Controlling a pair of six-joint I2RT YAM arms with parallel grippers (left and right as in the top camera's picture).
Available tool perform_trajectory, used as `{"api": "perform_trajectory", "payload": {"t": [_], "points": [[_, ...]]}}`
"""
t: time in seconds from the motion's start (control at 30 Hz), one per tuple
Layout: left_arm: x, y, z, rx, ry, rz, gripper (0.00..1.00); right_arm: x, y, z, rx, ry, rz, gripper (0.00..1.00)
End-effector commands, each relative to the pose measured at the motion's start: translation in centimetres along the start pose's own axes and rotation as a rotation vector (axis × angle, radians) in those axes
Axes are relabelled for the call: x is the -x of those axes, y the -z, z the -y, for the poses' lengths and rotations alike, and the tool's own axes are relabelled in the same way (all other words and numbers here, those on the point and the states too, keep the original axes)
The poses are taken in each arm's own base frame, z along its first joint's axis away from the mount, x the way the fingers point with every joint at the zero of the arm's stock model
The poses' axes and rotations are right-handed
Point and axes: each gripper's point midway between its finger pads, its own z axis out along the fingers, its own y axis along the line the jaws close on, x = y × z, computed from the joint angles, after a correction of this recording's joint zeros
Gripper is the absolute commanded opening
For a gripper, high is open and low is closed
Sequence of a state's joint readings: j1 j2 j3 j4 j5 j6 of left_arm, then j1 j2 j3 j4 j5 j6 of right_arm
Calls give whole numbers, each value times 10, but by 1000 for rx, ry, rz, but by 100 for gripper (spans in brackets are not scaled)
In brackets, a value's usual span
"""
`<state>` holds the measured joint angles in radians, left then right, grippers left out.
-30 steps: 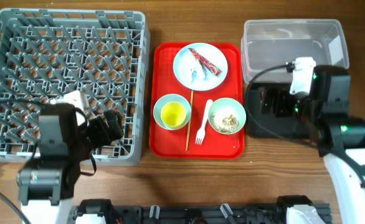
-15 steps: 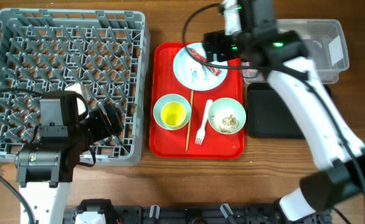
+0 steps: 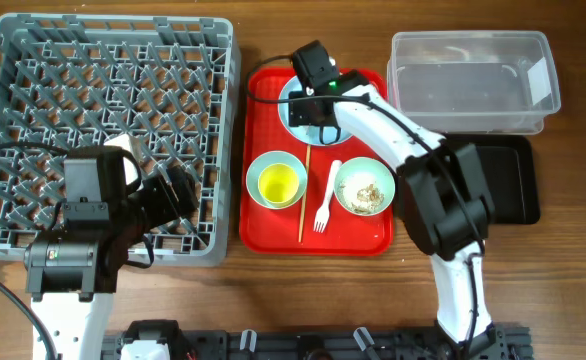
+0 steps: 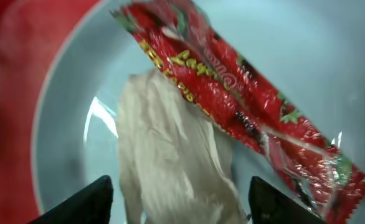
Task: Sort waste into correct bins and load items into the dishwasher rack
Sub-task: 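Grasp the red wrapper with the right gripper and lift it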
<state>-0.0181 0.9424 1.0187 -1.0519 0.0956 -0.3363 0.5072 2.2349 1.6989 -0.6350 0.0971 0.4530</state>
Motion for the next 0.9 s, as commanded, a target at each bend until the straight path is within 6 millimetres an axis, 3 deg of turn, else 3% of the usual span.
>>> {"api": "perform_trajectory", "payload": {"t": [0.0,0.1,0.13,0.17,0.27,0.33,0.37,0.43,0.47,0.53,0.57,0.6,0.63,0.67,0.73,0.87], "points": [[5,6,6,-22,7,17,100,-6,-10,-3,1,-26,-20,52],[5,6,6,-22,7,17,100,-11,-3,0,-13,-23,-46,14],[5,6,6,-22,7,17,100,-10,4,2,-17,-12,-43,7],[5,6,6,-22,7,17,100,-4,15,4,-26,-10,-25,4],[5,6,6,-22,7,18,100,28,83,8,10,39,95,4],[5,6,6,-22,7,18,100,58,140,33,-11,-13,222,4],[5,6,6,-22,7,18,100,72,166,55,-28,-52,281,4],[5,6,6,-22,7,18,100,85,188,96,-63,-113,323,5],[5,6,6,-22,7,18,100,89,190,130,-102,-173,320,9],[5,6,6,-22,7,18,100,88,187,168,-147,-236,297,19],[5,6,6,-22,7,18,100,86,184,189,-171,-271,282,33],[7,6,7,-25,6,24,100,87,182,206,-190,-303,281,72],[8,6,7,-26,6,28,100,88,182,213,-196,-315,285,89],[9,6,7,-27,5,30,100,90,183,214,-192,-318,293,98],[9,6,7,-27,6,30,100,95,181,198,-107,-270,295,100],[9,6,7,-27,5,30,100,96,175,103,202,228,298,98]]}}
